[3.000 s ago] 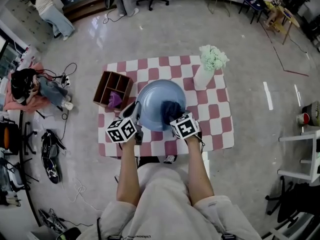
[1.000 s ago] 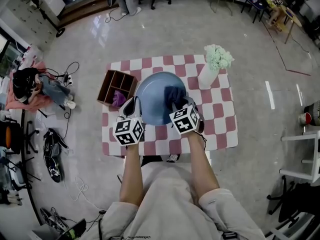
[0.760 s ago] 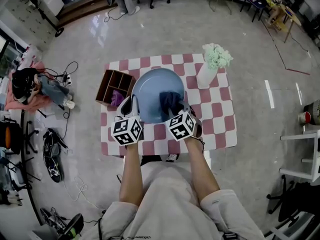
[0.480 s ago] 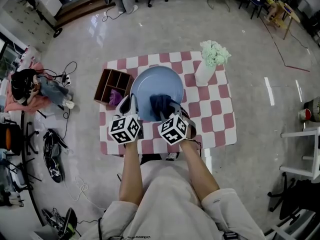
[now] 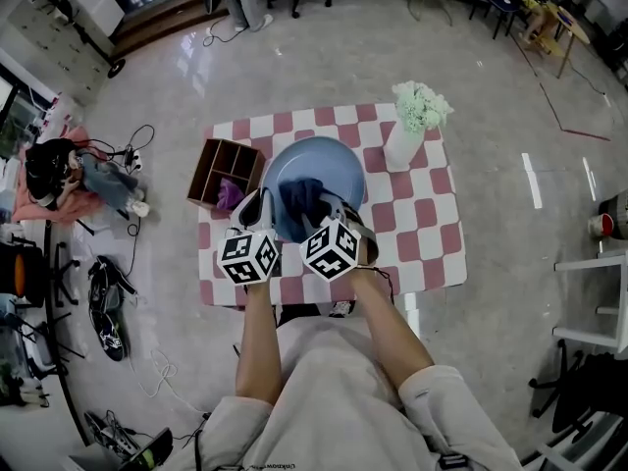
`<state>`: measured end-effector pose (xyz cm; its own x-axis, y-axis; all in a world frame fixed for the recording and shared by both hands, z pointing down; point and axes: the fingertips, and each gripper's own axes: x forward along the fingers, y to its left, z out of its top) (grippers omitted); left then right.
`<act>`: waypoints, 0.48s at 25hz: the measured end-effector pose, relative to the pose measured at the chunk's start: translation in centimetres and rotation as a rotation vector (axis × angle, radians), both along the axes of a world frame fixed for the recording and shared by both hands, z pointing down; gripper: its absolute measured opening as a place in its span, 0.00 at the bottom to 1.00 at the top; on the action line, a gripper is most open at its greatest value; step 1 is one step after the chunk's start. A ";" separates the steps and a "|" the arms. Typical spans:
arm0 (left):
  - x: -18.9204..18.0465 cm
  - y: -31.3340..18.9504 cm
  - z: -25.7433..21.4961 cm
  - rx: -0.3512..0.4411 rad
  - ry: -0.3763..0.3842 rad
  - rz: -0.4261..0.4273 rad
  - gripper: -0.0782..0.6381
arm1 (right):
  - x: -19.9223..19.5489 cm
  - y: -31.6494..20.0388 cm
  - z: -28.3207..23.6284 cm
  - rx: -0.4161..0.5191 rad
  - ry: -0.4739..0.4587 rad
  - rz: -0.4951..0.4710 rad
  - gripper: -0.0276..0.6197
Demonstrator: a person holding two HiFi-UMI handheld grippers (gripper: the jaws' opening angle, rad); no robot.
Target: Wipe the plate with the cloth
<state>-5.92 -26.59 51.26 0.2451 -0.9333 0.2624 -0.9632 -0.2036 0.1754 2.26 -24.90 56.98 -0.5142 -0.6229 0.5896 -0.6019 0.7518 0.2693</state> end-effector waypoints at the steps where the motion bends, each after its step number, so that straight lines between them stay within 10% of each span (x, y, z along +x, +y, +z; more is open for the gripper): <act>1: 0.0 0.0 -0.1 0.005 -0.022 0.009 0.16 | -0.2 -0.3 -0.3 0.023 0.021 -0.016 0.22; 12: 2.1 0.2 -1.0 0.028 -0.208 0.126 0.15 | 1.0 -4.8 -5.4 0.118 -0.038 0.007 0.22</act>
<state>-3.83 -26.42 50.31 0.3036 -0.9063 0.2939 -0.9446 -0.3266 -0.0315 3.28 -29.67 51.58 -0.5303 -0.6906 0.4917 -0.6186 0.7118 0.3326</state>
